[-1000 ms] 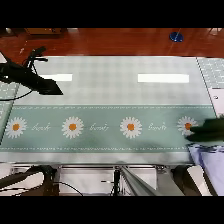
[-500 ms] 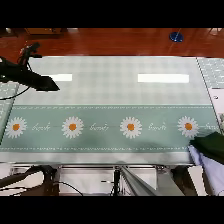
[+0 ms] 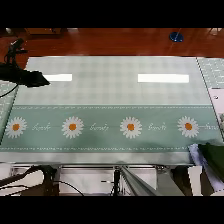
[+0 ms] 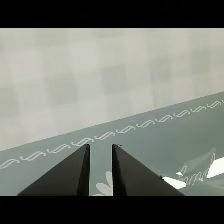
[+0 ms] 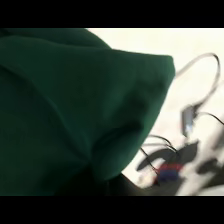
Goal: Fold the shirts.
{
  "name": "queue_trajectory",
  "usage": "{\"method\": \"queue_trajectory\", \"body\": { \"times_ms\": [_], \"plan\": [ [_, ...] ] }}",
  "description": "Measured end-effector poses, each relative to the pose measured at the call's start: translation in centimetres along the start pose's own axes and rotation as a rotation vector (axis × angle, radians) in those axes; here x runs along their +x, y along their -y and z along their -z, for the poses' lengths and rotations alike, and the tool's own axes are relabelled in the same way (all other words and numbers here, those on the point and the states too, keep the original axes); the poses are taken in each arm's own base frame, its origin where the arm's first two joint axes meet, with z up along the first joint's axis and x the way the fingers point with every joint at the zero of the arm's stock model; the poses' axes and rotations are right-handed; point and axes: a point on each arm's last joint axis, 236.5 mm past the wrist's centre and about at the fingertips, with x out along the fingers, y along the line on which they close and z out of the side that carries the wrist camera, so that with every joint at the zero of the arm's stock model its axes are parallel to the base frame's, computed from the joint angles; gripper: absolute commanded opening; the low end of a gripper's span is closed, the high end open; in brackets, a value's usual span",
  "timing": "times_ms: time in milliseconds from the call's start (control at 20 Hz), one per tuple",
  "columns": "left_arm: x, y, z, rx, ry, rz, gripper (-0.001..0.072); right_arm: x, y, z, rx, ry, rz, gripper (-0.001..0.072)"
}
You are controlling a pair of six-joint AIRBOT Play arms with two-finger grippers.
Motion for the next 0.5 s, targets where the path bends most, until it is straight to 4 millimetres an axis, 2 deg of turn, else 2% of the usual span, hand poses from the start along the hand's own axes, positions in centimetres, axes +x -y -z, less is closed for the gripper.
{"method": "queue_trajectory", "body": {
  "times_ms": [150, 200, 250, 300, 500],
  "plan": [
    [-0.3, -0.8, -0.2, -0.016, 0.016, -0.012, 0.0188, 1.9, 0.2, 0.8, -0.034, -0.060, 0.067, 0.0041],
    [-0.5, -1.3, -0.3, -0.026, 0.023, -0.019, 0.0189, 2.8, 0.6, 1.0, -0.054, -0.076, 0.115, 0.0266],
    [-0.6, -1.5, -0.3, -0.031, 0.027, -0.022, 0.0188, 3.3, 0.9, 0.7, -0.066, -0.072, 0.142, 0.0408],
    [-0.7, -1.7, -0.3, -0.035, 0.030, -0.024, 0.0189, 3.6, 1.0, 0.4, -0.076, -0.061, 0.160, 0.0440],
    [-0.9, -2.1, -0.4, -0.044, 0.035, -0.029, 0.0189, 4.2, 1.4, -2.1, -0.128, 0.035, 0.201, 0.0455]
  ]
}}
